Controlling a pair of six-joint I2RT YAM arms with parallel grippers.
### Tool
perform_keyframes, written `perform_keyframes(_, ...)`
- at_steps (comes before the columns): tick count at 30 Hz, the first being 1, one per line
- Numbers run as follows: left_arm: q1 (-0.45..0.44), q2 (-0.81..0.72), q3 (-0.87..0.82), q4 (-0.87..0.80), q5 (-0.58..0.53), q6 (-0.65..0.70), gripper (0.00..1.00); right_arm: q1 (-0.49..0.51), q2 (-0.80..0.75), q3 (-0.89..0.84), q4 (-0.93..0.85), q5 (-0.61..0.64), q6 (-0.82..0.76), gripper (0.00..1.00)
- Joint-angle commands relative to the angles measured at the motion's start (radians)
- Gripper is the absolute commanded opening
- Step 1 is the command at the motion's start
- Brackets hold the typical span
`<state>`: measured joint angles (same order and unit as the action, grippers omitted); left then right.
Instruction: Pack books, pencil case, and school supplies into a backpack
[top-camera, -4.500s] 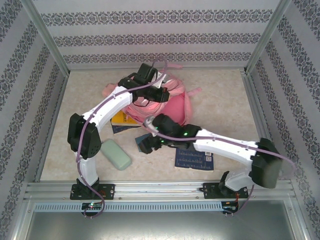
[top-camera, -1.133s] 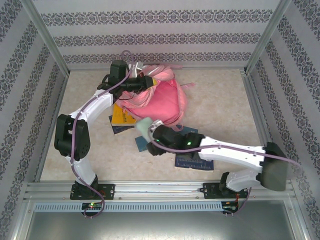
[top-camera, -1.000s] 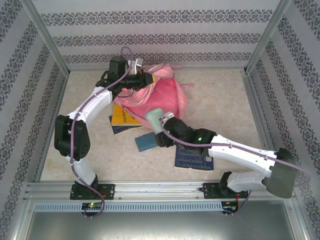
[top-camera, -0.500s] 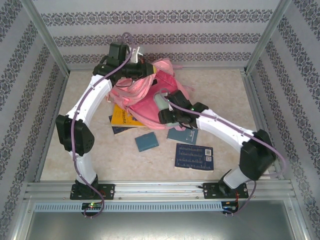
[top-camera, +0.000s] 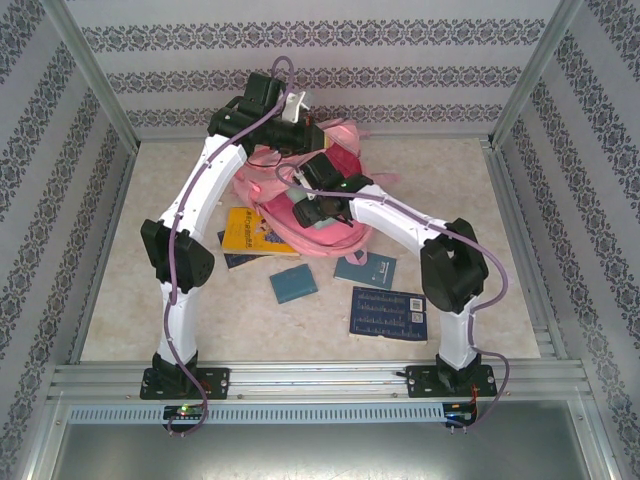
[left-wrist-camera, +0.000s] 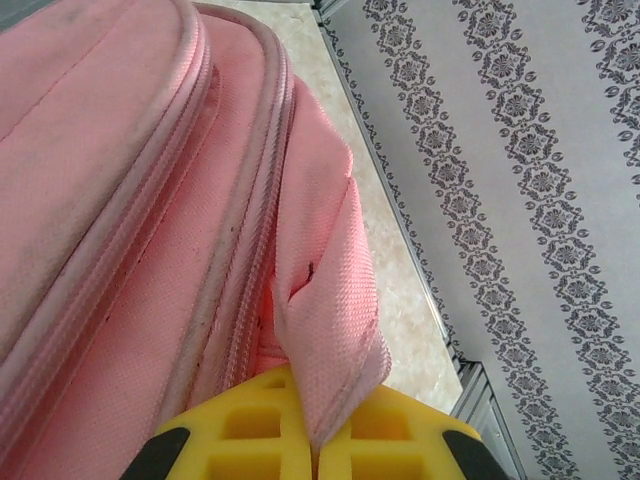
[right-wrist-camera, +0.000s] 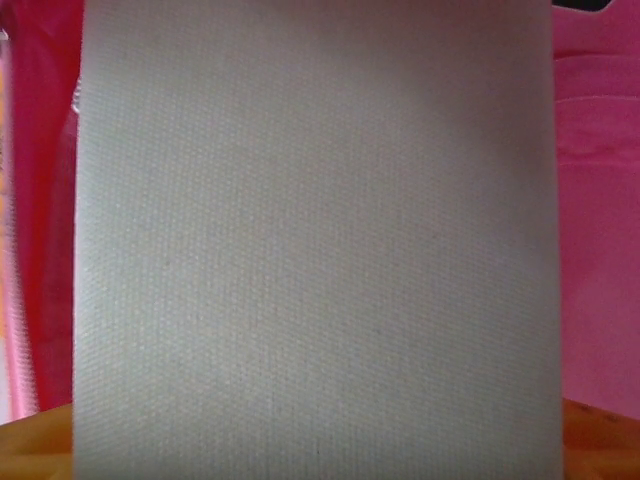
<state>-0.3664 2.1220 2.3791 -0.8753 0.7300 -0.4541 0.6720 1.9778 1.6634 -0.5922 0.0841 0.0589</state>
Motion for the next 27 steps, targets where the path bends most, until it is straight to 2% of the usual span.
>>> perform_keyframes(1,-0.042,-0.057,0.07,0.148,0.163,-0.05,0.0,0.025,0.076,0.051,-0.029,0.058,-0.119,0.73)
perform_keyframes(9,-0.039,-0.064,0.07,0.066,0.072,0.009,0.0,-0.012,0.032,-0.079,0.091,0.039,-0.066,0.77)
perform_keyframes(14,-0.036,-0.065,0.075,0.09,0.08,-0.012,0.0,-0.01,0.028,-0.139,0.129,0.044,-0.116,0.76)
perform_keyframes(17,-0.034,-0.077,0.076,0.127,0.096,-0.045,0.0,-0.027,0.046,-0.122,0.106,0.06,-0.08,0.74)
perform_keyframes(20,-0.034,-0.091,0.074,0.136,0.086,-0.054,0.0,-0.094,-0.004,-0.184,0.185,-0.121,0.084,0.7)
perform_keyframes(23,-0.034,-0.097,0.073,0.137,0.068,-0.059,0.0,-0.166,-0.101,-0.36,0.438,-0.34,0.297,0.64)
perform_keyframes(25,-0.034,-0.096,0.07,0.153,0.078,-0.077,0.0,-0.19,-0.137,-0.448,0.601,-0.435,0.427,0.6)
perform_keyframes(27,-0.034,-0.094,0.066,0.17,0.085,-0.096,0.0,-0.199,-0.136,-0.459,0.666,-0.492,0.522,0.58)
